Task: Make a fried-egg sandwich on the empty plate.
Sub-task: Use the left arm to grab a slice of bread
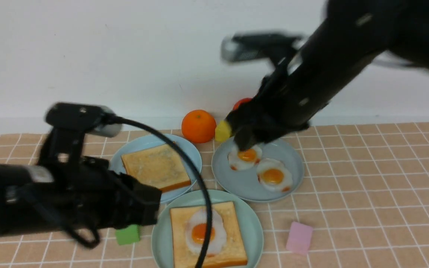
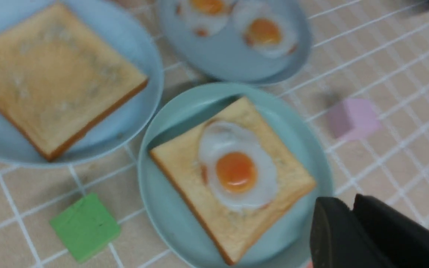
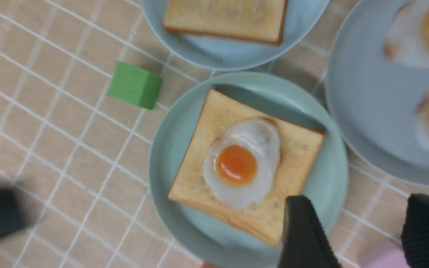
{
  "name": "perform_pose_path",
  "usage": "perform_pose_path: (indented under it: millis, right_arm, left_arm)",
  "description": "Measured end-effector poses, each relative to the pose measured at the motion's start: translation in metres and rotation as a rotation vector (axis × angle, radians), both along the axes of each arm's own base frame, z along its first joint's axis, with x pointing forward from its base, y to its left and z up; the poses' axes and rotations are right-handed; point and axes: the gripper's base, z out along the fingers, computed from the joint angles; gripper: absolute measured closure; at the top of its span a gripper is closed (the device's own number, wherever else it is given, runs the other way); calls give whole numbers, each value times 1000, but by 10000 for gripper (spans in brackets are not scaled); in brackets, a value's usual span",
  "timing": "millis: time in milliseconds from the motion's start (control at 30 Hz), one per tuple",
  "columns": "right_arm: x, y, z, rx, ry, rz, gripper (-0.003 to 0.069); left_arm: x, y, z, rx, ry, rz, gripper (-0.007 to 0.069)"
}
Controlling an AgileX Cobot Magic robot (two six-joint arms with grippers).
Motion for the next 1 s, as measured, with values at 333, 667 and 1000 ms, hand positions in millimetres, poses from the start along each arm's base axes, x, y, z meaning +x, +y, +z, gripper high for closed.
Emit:
perform_pose_path:
  millis: [333,667,1000]
  right_arm:
    - [-96,-60,19,39,-127,90,421]
    - [-179,-113,-13,113,-280,124,554]
    - [-198,-124,-23,148,-303,118,671]
  left_arm:
    - [87,1,-28,-102,323,272,520]
    - [173,60,-49,-272,503,630,424]
    - [207,59,-98,-207,568,607,274]
